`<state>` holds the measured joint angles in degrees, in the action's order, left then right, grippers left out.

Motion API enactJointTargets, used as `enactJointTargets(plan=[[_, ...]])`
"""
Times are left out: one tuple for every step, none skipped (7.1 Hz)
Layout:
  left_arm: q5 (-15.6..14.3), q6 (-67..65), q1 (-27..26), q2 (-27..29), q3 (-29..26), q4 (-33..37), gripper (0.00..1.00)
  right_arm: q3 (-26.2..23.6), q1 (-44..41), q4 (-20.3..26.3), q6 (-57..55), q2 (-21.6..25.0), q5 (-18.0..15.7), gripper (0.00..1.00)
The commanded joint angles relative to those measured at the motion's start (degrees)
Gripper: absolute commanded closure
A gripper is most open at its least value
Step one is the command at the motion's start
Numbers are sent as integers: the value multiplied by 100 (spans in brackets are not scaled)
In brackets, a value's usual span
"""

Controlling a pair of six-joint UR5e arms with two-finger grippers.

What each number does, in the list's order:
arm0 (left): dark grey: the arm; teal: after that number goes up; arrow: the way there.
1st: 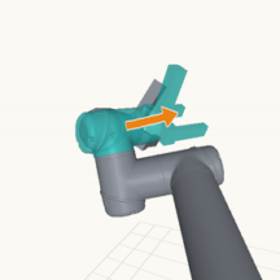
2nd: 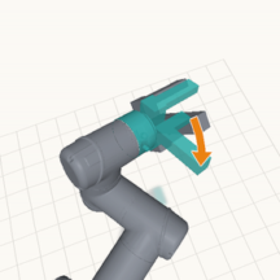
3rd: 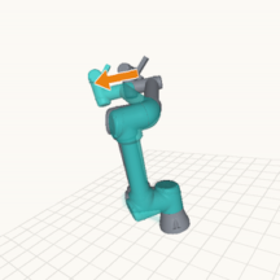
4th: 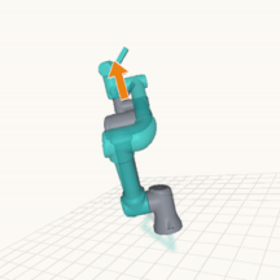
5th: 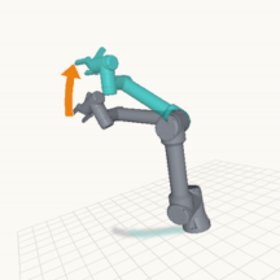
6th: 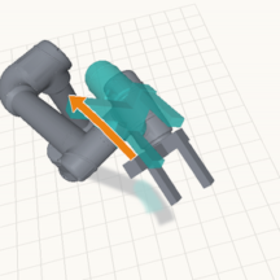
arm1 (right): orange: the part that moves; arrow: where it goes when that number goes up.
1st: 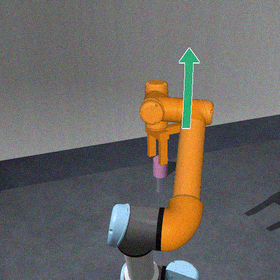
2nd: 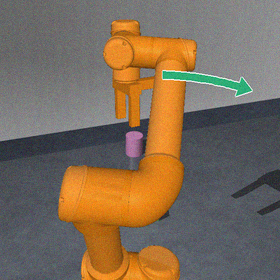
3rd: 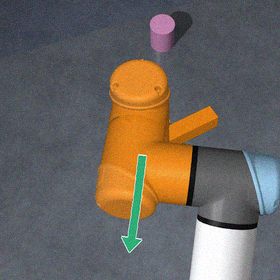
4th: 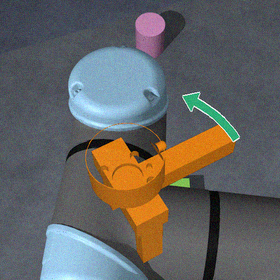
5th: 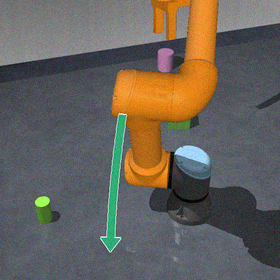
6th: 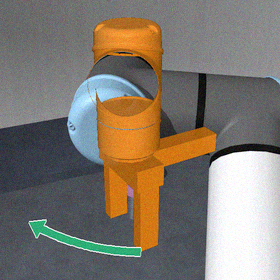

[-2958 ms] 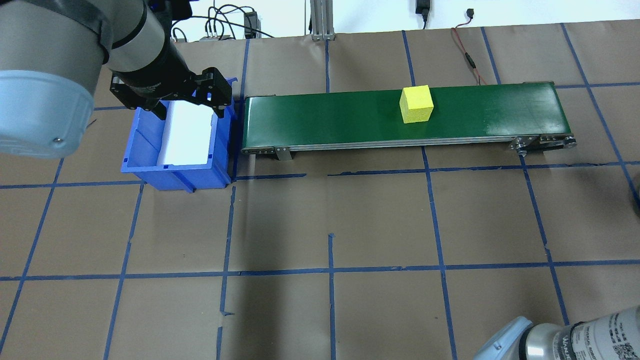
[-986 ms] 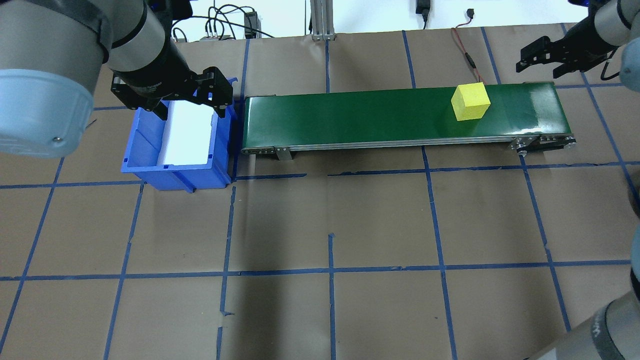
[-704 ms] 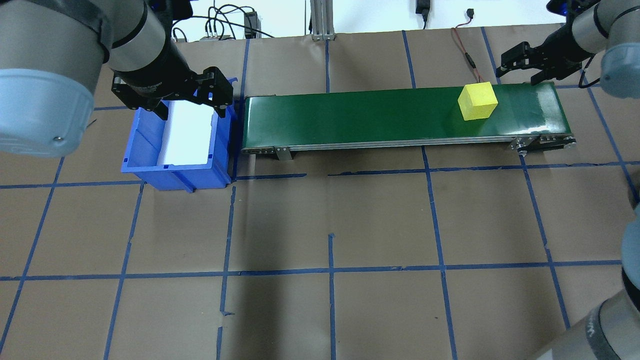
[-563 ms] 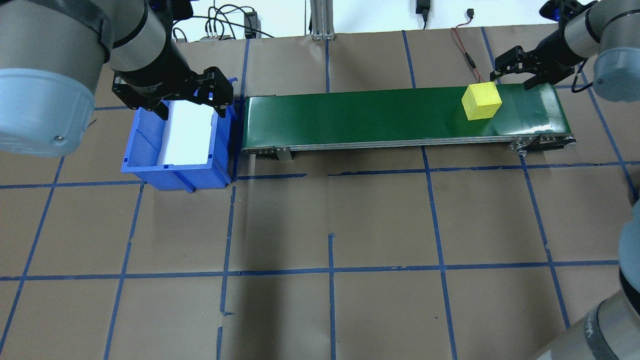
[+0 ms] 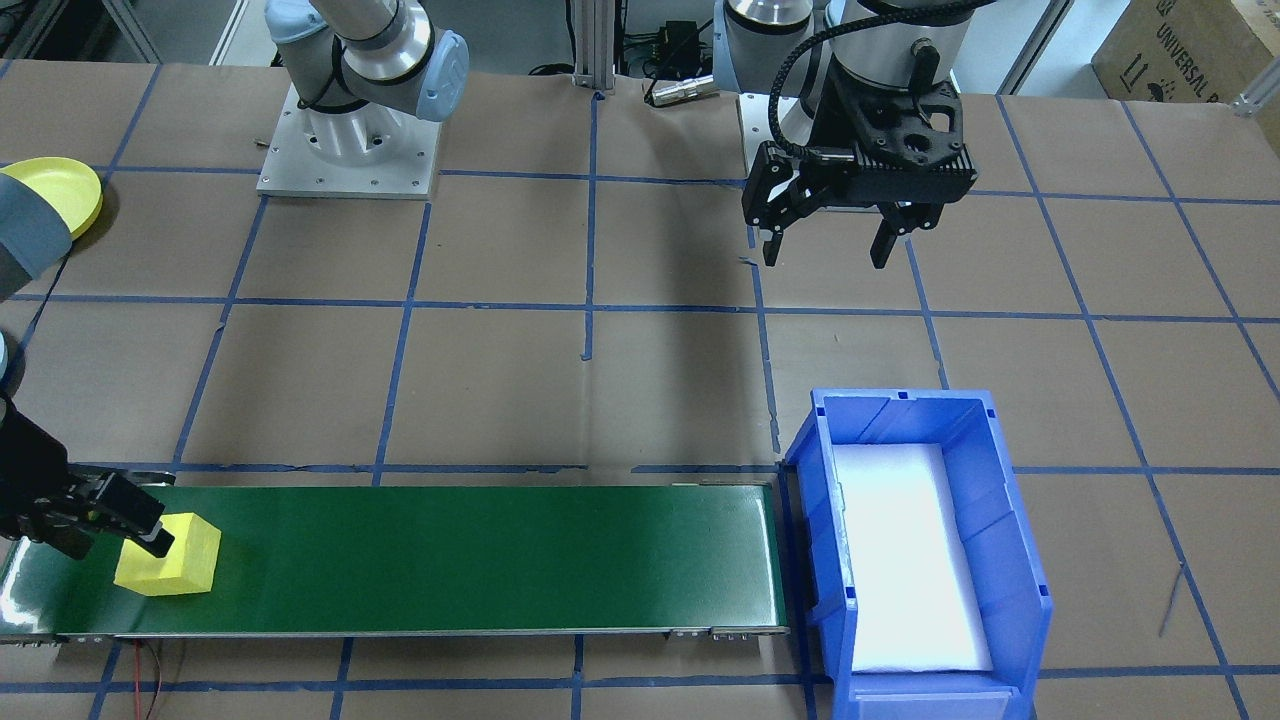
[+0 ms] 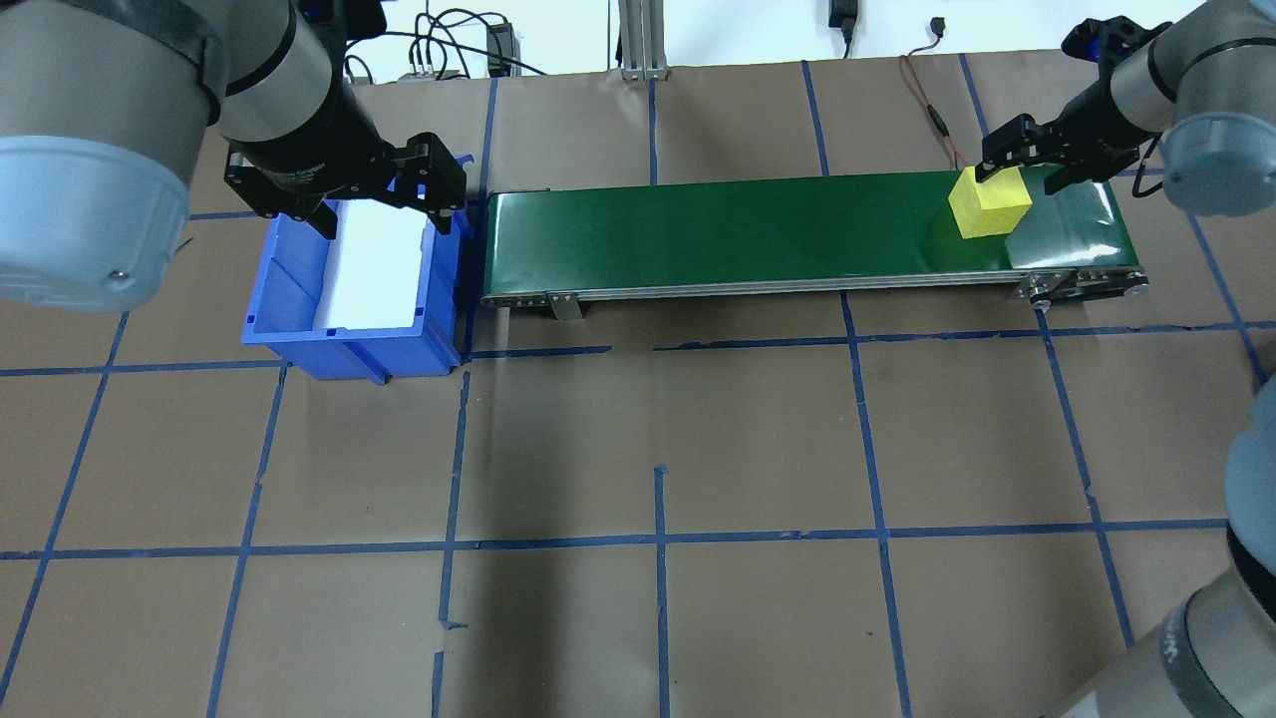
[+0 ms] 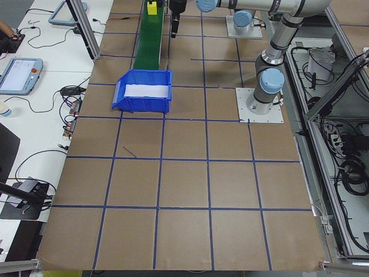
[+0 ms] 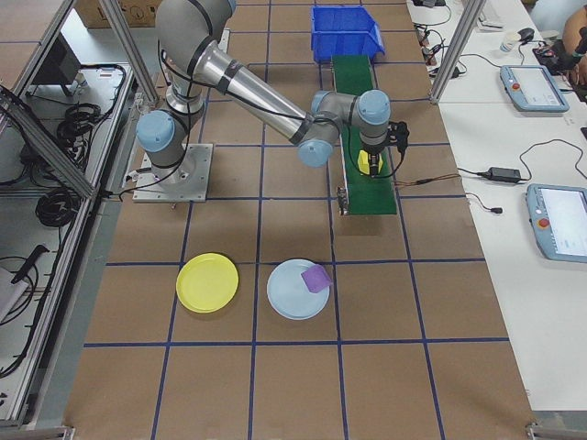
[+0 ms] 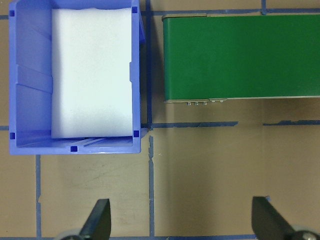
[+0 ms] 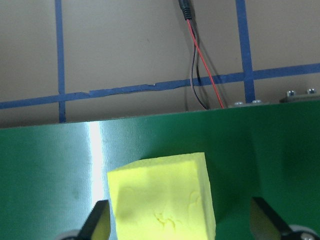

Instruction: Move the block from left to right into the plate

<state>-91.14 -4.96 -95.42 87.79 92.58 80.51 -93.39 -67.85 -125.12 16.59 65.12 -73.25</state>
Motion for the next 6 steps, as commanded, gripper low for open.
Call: enactJointTargets(plan=[[0,4,-3,1,6,0,0,-4,0,-30,-24,-44,-102,9],[-9,21,6,-7,-3,0,0,5,0,-30,-24,-157,-267,34],[-26,21,6,1,-3,0,0,5,8,-73,37,-175,-486,51],[-26,21,6,-7,-3,0,0,23,8,-56,116,-80,-958,59],[0,21,6,1,-3,0,0,-3,43,-30,326,104,-1015,62],[0,21,-3,-7,-3,0,0,-56,148,40,554,280,-1155,61]])
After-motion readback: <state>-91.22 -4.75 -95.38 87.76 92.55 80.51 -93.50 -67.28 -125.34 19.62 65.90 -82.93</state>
